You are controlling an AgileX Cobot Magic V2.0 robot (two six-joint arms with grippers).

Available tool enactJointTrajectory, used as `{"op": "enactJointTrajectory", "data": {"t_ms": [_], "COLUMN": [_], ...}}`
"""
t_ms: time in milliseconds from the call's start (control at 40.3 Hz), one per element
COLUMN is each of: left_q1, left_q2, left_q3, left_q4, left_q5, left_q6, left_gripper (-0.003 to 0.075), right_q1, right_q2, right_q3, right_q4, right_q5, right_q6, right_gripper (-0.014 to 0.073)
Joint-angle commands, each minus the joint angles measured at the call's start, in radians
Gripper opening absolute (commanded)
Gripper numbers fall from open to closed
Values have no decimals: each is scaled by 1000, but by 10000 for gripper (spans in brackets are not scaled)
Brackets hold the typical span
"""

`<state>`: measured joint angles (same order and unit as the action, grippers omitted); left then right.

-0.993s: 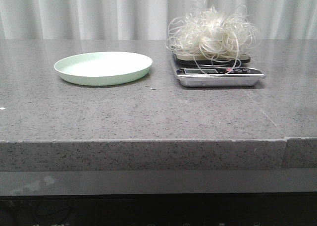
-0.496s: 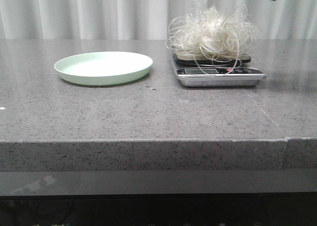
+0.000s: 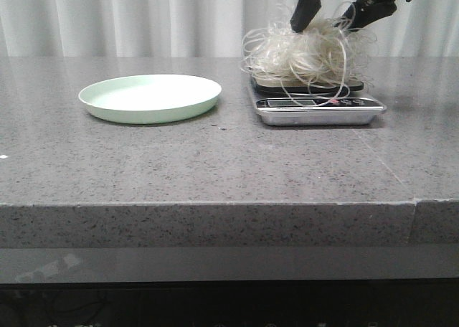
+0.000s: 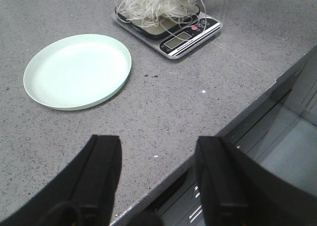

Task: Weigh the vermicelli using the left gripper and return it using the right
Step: 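Lower the right gripper onto the vermicelli and grasp it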

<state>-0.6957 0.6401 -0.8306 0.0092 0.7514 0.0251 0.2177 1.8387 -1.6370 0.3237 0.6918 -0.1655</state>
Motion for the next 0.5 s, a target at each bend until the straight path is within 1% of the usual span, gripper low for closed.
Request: {"op": "enactJointTrajectory", "data": {"t_ms": [0, 50, 99, 273, 323, 372, 471], "left_q1": [-8, -8, -8, -8, -8, -8, -8], "left_q2": [-2, -2, -2, -2, -2, -2, -2], "left_q3": [-25, -25, -25, -25, -25, -25, -25], "left_q4": [-4, -4, -4, -4, -4, -4, -4], "left_q5": [-74, -74, -74, -74, -74, -74, -74], "left_q6": [-14, -14, -14, -14, -14, -14, -14], "left_gripper": [419, 419, 419, 419, 419, 419, 419], "right_q1": [-1, -1, -1, -1, -1, -1, -1], "right_q2": [-21, -15, -12, -11, -11, -11, -17], "right_q3": [-36, -36, -36, -36, -36, -36, -36], "right_q4": [15, 15, 15, 15, 15, 15, 15], "right_q5": [-12, 2, 20, 52, 54, 56, 56], "right_q6": [-12, -12, -12, -24, -27, -29, -37], "right_gripper": [547, 524, 473, 222, 169, 130, 132]}}
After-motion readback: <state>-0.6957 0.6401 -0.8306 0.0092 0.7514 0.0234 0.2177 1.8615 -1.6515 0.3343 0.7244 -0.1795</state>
